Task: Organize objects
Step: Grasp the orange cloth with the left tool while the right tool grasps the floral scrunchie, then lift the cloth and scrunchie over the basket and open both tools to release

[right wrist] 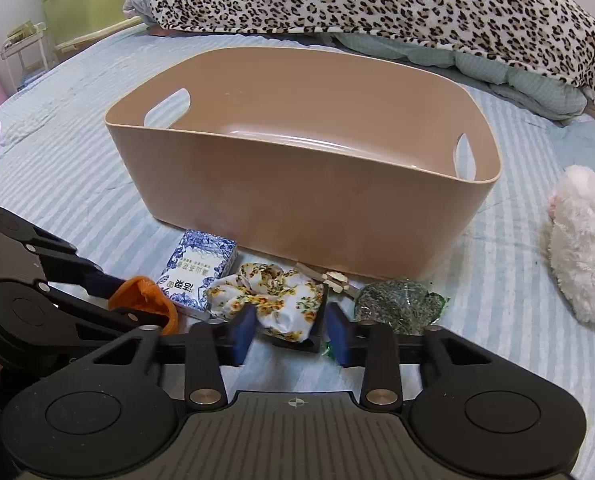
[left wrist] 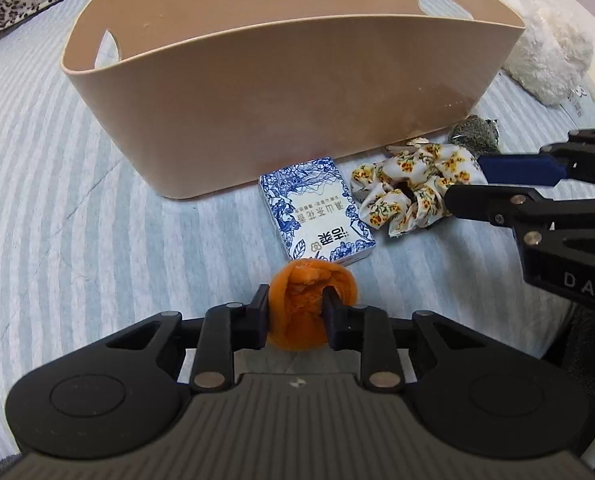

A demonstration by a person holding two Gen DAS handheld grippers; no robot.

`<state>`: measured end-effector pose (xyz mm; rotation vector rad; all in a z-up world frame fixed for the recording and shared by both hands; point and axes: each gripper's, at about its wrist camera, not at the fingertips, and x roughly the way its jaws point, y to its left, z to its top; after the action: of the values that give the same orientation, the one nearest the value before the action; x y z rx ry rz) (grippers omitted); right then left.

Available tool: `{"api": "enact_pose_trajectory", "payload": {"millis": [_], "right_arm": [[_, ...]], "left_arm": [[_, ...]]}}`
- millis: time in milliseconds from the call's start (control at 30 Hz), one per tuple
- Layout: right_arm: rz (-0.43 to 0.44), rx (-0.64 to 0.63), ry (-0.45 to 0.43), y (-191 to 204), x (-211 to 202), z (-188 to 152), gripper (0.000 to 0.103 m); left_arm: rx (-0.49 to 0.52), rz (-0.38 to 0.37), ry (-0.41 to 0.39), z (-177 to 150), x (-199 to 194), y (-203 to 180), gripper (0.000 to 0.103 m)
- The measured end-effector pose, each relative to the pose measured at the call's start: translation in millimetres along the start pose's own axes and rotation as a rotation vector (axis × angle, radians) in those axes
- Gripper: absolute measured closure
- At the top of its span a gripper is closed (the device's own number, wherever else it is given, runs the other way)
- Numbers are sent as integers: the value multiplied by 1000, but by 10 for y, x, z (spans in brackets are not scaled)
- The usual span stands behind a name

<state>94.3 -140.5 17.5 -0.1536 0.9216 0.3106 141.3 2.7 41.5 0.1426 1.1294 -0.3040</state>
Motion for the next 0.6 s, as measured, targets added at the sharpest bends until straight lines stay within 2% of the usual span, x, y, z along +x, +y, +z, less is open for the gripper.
{"api": "enact_pose_trajectory", "payload": {"millis": [67,200,367,600], "right_arm": [[6,-9,1,19,12,-9,83],[17,-36,-2,50,-3,-33,92],[6,-42,-38,42,-104,-70,97],[9,-10,-111,-54,-347,-111,98]], "left_arm": [[-2,-6,-2,-12,-5,8,81],[-4,-16,-7,-51,-57,31,89],[-8,-8,-32,-81,-175,42,90],[-17,-4,-99,-92,-422,16,91]]}}
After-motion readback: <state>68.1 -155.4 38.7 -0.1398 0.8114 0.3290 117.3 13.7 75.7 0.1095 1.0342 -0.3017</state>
